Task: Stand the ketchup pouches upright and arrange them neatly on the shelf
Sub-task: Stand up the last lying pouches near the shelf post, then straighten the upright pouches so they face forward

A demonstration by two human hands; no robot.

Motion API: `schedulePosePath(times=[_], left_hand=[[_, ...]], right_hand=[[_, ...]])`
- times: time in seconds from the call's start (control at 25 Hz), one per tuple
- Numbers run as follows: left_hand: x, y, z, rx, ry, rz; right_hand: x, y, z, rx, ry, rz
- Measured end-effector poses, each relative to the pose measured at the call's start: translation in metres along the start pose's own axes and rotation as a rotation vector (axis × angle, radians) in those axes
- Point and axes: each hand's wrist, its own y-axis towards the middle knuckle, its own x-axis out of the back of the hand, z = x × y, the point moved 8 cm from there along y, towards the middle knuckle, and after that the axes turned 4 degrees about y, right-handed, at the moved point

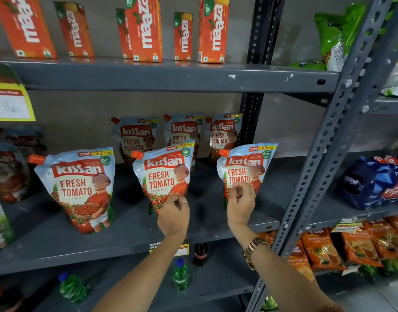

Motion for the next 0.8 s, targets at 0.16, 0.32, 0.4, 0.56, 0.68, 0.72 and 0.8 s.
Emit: schedulePosePath(times=[0.16, 0.32, 0.4, 0.56, 0.68, 0.72, 0.8], left_hand=[[0.028, 0.012, 0.017, 0.053, -0.024, -0.110], [0.044, 0.028, 0.031, 0.050, -0.087, -0.138], [0.046, 0.031, 0.037, 0.099, -0.156, -0.078], [0.034, 0.035, 0.044, 0.136, -0.316, 0.120], [0.024, 0.032, 0.045, 0.184, -0.363, 0.292], [0.023, 0.030, 0.045, 0.208, -0.373, 0.339], [0.018, 0.030, 0.049, 0.227, -0.342, 0.411]], right_hand=[[-0.035, -0.024, 0.022, 0.186, -0.040, 0.182], [-0.067, -0.046, 0.023, 0.125, 0.030, 0.309], [-0.081, -0.053, 0.026, 0.087, 0.043, 0.361], [-0.101, -0.063, 0.026, 0.047, -0.001, 0.463], [-0.108, -0.067, 0.017, -0.069, 0.022, 0.495], [-0.110, -0.070, 0.012, -0.122, 0.038, 0.520], [-0.118, -0.076, 0.001, -0.204, 0.053, 0.596]])
